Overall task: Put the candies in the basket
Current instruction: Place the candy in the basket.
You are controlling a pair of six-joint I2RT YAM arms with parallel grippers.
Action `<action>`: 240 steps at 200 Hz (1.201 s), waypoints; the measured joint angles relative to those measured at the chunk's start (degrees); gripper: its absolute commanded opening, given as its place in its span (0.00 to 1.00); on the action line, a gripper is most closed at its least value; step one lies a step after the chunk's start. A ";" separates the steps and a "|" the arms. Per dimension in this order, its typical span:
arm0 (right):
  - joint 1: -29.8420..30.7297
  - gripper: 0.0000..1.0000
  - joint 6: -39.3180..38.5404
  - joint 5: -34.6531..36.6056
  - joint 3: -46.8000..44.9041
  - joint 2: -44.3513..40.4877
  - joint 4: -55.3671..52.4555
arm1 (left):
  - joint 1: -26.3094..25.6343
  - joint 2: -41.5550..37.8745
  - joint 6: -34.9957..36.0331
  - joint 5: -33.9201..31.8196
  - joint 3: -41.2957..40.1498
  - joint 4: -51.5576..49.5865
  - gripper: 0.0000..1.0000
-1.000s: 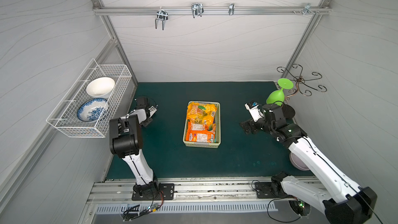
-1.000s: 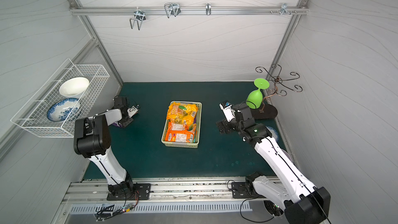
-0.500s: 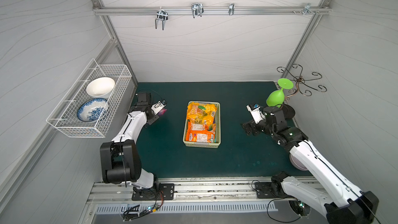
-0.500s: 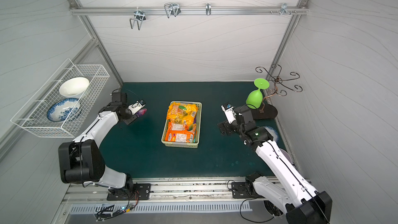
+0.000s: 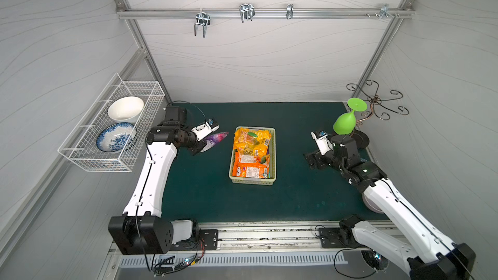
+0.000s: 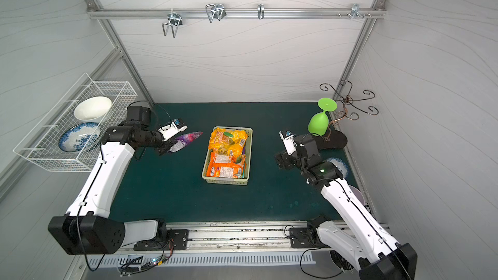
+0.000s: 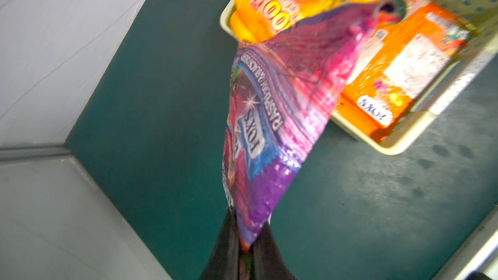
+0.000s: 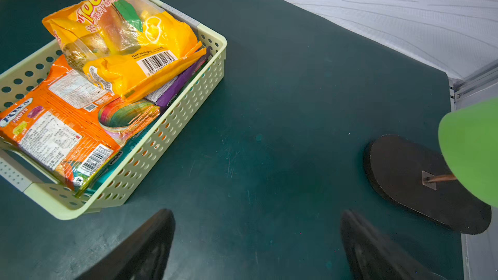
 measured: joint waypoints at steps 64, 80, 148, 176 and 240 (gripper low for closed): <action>0.00 0.99 -0.13 0.42 -0.07 -0.02 0.13 | -10.34 -0.94 0.26 3.19 1.77 -5.55 0.00; 0.00 0.99 -0.31 0.57 -0.09 -0.02 0.26 | -12.90 -1.18 0.96 2.97 1.77 -5.53 0.00; 0.00 0.99 -0.39 0.74 -0.13 -0.02 0.46 | -22.75 -0.94 5.42 -0.48 -1.90 -0.94 0.00; 0.00 0.99 -0.55 0.98 -0.13 -0.02 0.46 | -26.05 0.48 6.19 -2.78 -3.54 2.40 0.00; 0.00 0.99 -0.59 1.09 -0.13 -0.02 0.87 | -30.34 2.75 6.36 -9.60 -10.88 15.02 0.00</action>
